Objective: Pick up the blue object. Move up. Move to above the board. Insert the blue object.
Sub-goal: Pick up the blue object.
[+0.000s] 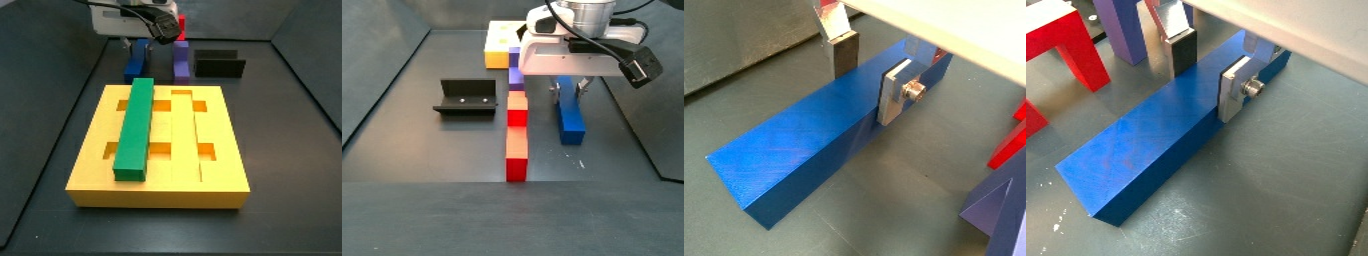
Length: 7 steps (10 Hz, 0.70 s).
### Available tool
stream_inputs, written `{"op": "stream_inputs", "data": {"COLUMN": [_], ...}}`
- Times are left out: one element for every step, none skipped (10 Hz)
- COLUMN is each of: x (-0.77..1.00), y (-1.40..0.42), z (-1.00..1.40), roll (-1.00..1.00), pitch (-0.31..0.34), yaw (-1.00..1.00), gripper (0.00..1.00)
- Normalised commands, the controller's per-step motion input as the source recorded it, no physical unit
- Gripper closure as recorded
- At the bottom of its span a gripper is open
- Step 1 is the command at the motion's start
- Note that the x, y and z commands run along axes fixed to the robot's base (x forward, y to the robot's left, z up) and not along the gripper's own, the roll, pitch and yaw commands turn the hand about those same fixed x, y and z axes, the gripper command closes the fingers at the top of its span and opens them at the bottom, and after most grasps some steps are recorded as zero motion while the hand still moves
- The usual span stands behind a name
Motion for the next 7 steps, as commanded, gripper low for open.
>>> {"op": "stream_inputs", "data": {"x": [0.00, 0.00, 0.00, 0.00, 0.00, 0.00, 0.00], "y": [0.00, 0.00, 0.00, 0.00, 0.00, 0.00, 0.00], "z": [0.00, 0.00, 0.00, 0.00, 0.00, 0.00, 0.00], "roll": [0.00, 0.00, 0.00, 0.00, 0.00, 0.00, 0.00], "pitch": [0.000, 0.000, 0.000, 0.000, 0.000, 0.000, 0.000], "yaw": [0.00, 0.00, 0.00, 0.00, 0.00, 0.00, 0.00], "gripper": [1.00, 1.00, 1.00, 1.00, 1.00, 1.00, 1.00]}}
